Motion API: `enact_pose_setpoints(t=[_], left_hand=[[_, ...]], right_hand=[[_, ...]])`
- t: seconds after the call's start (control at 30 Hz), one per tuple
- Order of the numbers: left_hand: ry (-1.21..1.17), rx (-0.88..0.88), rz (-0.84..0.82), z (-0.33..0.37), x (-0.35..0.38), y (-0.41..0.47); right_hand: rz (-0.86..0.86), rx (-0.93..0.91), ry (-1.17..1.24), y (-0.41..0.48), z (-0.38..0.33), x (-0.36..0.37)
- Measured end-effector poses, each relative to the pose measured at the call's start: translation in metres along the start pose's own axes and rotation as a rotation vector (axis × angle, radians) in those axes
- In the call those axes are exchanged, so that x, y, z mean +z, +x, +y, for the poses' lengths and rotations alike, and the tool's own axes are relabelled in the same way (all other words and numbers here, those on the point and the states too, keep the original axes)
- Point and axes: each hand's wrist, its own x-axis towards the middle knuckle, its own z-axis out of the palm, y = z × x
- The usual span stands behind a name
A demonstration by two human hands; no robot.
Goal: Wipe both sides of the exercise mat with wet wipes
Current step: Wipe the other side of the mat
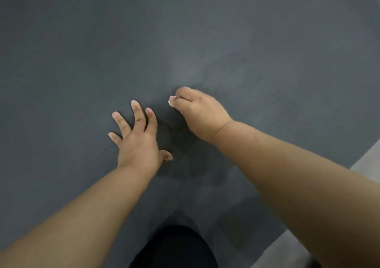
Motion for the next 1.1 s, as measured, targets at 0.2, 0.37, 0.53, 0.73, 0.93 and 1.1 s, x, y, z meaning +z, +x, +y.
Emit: enact_pose_setpoints(t=[0.2, 0.37, 0.53, 0.73, 0.93, 1.1], left_hand=[[-0.091, -0.016, 0.063, -0.001, 0.005, -0.004], [-0.174, -0.066, 0.137, 0.004, 0.008, -0.009], [-0.129, -0.137, 0.198, 0.026, 0.013, -0.022], [-0.198, -0.067, 0.240, 0.095, 0.056, -0.063], [-0.198, 0.130, 0.239, 0.185, 0.088, -0.076], [-0.044, 0.140, 0.192, 0.225, 0.101, -0.070]], right_hand=[[0.055, 0.355, -0.274, -0.010, 0.086, -0.060], [0.007, 0.274, -0.314, -0.066, 0.114, -0.082], [-0.260, -0.138, -0.170, -0.162, 0.092, -0.076], [0.149, 0.382, -0.350, -0.225, 0.193, -0.135], [0.228, 0.482, -0.192, -0.270, 0.171, -0.121], [-0.083, 0.171, -0.009, -0.308, 0.141, -0.110]])
